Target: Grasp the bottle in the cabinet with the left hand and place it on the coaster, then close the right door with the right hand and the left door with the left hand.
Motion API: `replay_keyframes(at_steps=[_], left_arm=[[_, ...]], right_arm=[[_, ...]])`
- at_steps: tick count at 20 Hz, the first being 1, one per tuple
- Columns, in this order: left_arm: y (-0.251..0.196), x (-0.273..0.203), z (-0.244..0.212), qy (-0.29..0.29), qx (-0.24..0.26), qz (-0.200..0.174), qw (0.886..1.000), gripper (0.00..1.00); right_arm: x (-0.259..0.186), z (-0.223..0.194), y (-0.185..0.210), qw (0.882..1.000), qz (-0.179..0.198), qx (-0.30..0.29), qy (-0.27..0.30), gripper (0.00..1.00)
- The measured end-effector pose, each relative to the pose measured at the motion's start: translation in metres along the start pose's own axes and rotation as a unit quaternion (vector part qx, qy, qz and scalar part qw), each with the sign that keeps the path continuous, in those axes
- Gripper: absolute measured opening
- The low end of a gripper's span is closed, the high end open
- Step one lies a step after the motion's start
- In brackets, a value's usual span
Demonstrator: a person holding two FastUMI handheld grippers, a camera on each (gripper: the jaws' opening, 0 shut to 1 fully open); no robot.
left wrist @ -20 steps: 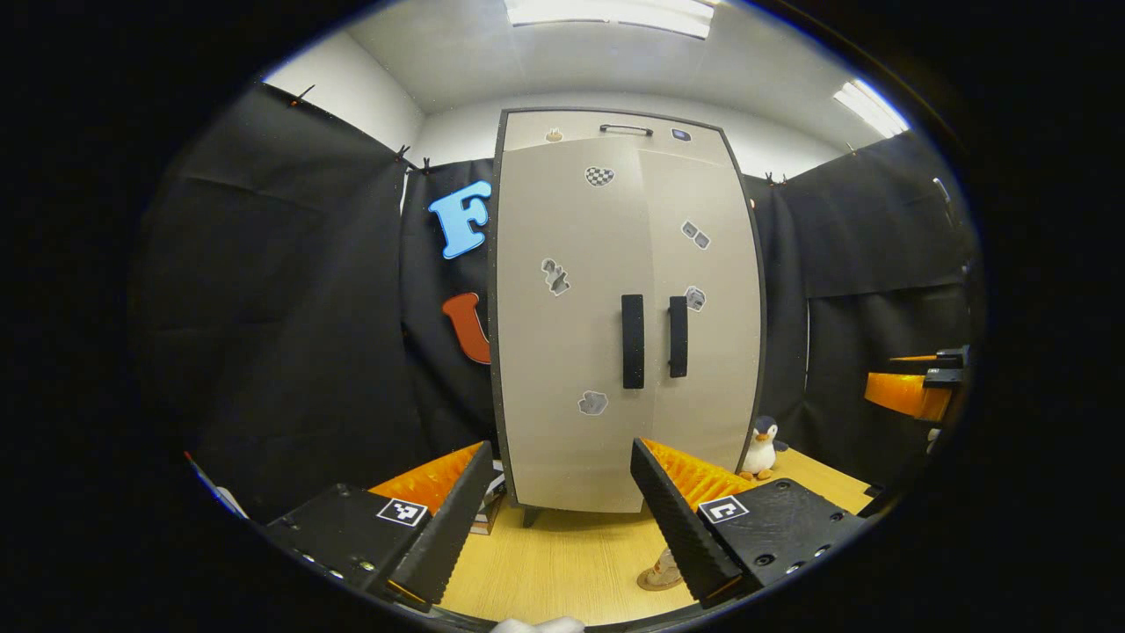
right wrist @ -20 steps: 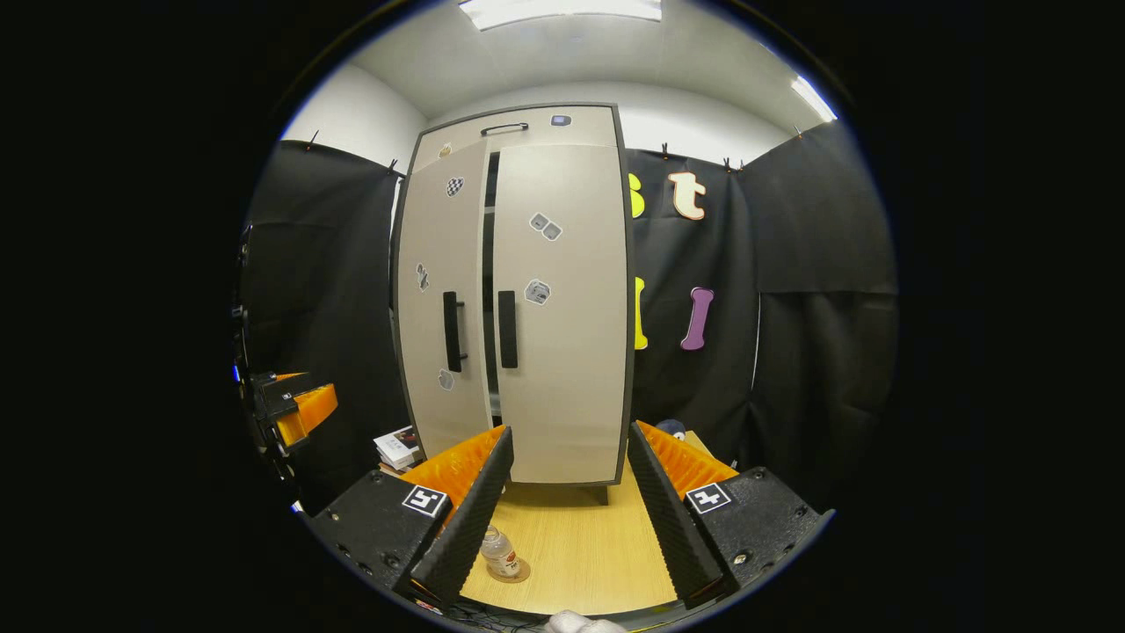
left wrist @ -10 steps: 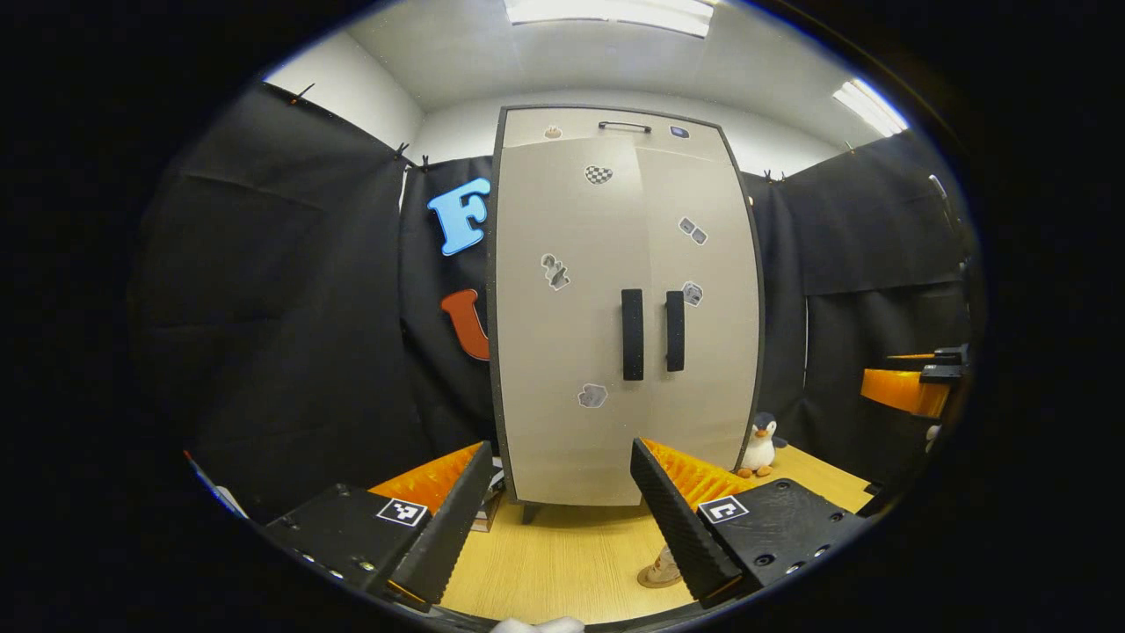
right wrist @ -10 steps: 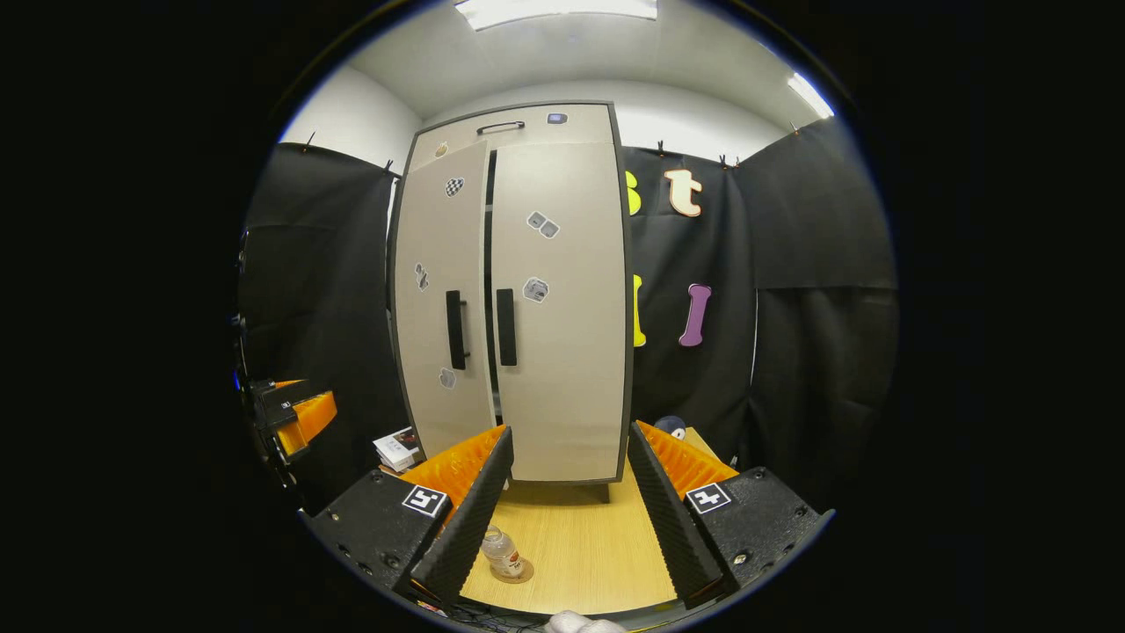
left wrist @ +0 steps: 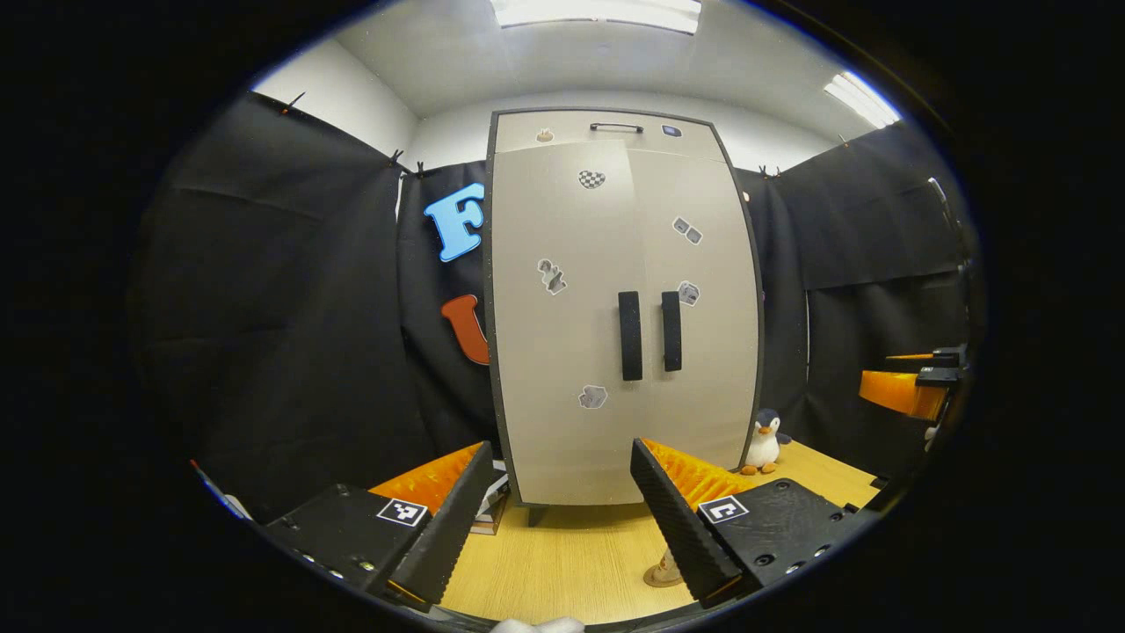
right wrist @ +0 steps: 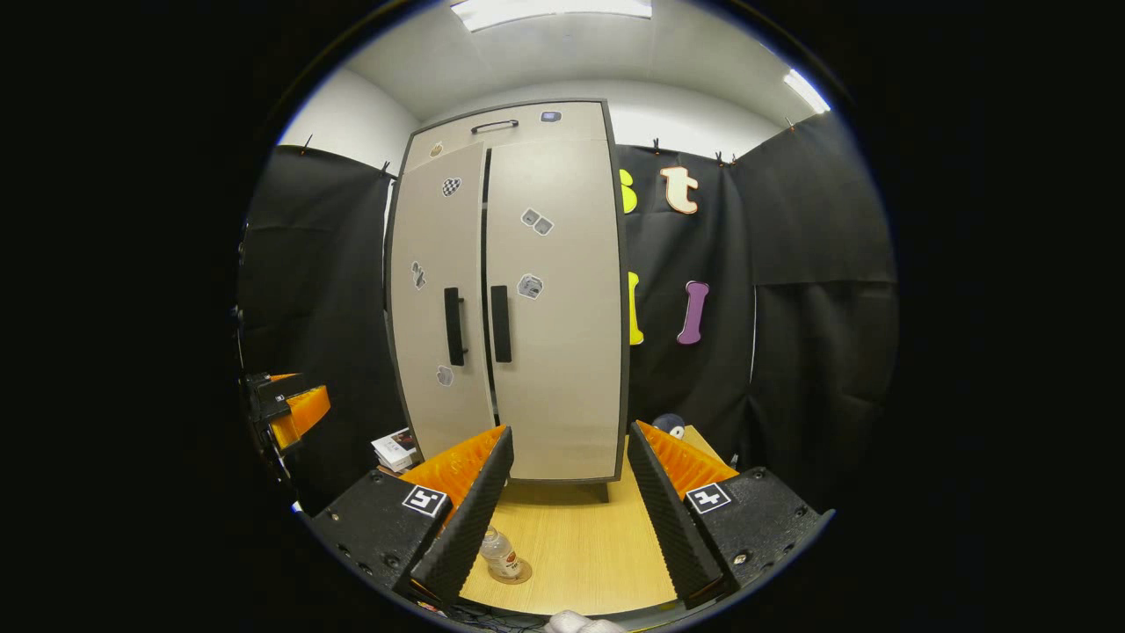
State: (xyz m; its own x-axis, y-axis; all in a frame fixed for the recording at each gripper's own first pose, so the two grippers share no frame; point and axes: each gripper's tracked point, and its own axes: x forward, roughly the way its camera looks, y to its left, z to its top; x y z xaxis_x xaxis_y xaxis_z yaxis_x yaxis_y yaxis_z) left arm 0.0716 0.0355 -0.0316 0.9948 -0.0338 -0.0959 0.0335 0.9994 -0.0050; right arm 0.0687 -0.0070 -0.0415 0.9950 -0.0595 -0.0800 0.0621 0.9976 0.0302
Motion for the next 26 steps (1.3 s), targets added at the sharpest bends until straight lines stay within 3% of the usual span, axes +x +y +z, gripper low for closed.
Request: replay_keyframes(at_steps=[10, 26], left_arm=[[-0.014, 0.006, -0.005, 0.002, 0.001, -0.010, 1.000, 0.96], [-0.027, 0.002, -0.004, 0.010, 0.007, 0.012, 1.000, 0.96]], right_arm=[[0.000, -0.006, 0.000, 1.000, 0.002, -0.007, 0.013, 0.81], [0.006, -0.009, -0.007, 0.999, 0.031, -0.004, 0.016, 0.81]])
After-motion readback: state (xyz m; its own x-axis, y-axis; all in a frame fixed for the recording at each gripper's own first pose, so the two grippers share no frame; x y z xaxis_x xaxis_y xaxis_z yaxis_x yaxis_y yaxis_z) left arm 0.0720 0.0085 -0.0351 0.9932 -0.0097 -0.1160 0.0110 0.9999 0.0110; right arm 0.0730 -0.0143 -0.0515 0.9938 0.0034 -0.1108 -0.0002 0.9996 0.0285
